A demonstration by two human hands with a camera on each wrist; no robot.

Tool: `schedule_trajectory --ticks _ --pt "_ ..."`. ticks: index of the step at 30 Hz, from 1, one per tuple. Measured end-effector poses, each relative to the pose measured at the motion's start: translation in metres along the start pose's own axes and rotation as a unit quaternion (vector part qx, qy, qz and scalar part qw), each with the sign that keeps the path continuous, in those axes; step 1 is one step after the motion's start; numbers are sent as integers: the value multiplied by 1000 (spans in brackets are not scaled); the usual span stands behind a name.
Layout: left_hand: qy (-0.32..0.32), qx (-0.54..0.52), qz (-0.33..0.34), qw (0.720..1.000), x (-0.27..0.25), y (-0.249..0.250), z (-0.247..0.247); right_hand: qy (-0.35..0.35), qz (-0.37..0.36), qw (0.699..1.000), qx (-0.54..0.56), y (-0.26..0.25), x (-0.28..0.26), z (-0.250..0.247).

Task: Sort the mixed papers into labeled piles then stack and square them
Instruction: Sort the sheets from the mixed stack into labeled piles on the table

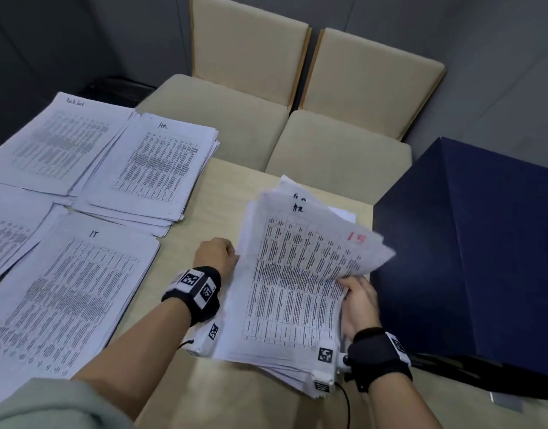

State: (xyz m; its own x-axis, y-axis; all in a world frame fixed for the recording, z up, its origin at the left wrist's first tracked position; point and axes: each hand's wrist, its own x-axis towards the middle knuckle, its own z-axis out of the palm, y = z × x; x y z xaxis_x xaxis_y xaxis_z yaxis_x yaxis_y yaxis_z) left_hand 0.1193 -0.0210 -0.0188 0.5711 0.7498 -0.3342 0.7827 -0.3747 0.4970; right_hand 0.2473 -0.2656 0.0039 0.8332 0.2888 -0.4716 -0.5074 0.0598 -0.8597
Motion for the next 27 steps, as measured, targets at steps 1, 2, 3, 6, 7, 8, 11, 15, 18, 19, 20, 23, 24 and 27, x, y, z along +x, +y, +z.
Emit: schedule_trajectory --ticks 1,2,3,6,7,8,11,15,18,19,20,23,24,27 --pt "5 40 28 999 -1 0 -1 2 3 1000 14 0 -1 1" --pt "13 74 47 996 0 1 -3 4 7 1000 20 -1 -2 2" --pt "16 106 59 992 -2 2 -8 12 9 1000 24 -2 -3 3" --pt "21 123 109 986 -1 0 -18 19 19 999 37 -7 -3 5" --pt "8 80 131 988 -1 -2 -20 19 21 999 35 -8 -4 6" --pt "-7 17 159 987 0 -4 -22 22 18 999 23 -8 -3 7" --pt "-117 -219 177 952 -7 -7 -26 16 -3 1000 -10 -2 -1 8" --pt "-203 -349 79 911 -14 -2 -25 10 -26 999 -29 10 5 7" --pt "-106 -237 42 965 -10 6 -21 9 -24 1000 -17 7 2 6" --pt "-67 -182 33 980 -10 9 -17 12 -26 1000 -12 5 1 6" --pt "-44 -137 16 989 -10 12 -14 16 -31 999 -2 6 2 5" --pt "-57 -58 0 997 -9 19 -4 43 -33 999 4 6 5 1" --pt "-61 -33 10 998 -8 21 -2 41 -37 998 3 6 5 -1" --pt "-61 49 59 995 -9 26 -2 14 -41 999 -9 2 -1 -5"
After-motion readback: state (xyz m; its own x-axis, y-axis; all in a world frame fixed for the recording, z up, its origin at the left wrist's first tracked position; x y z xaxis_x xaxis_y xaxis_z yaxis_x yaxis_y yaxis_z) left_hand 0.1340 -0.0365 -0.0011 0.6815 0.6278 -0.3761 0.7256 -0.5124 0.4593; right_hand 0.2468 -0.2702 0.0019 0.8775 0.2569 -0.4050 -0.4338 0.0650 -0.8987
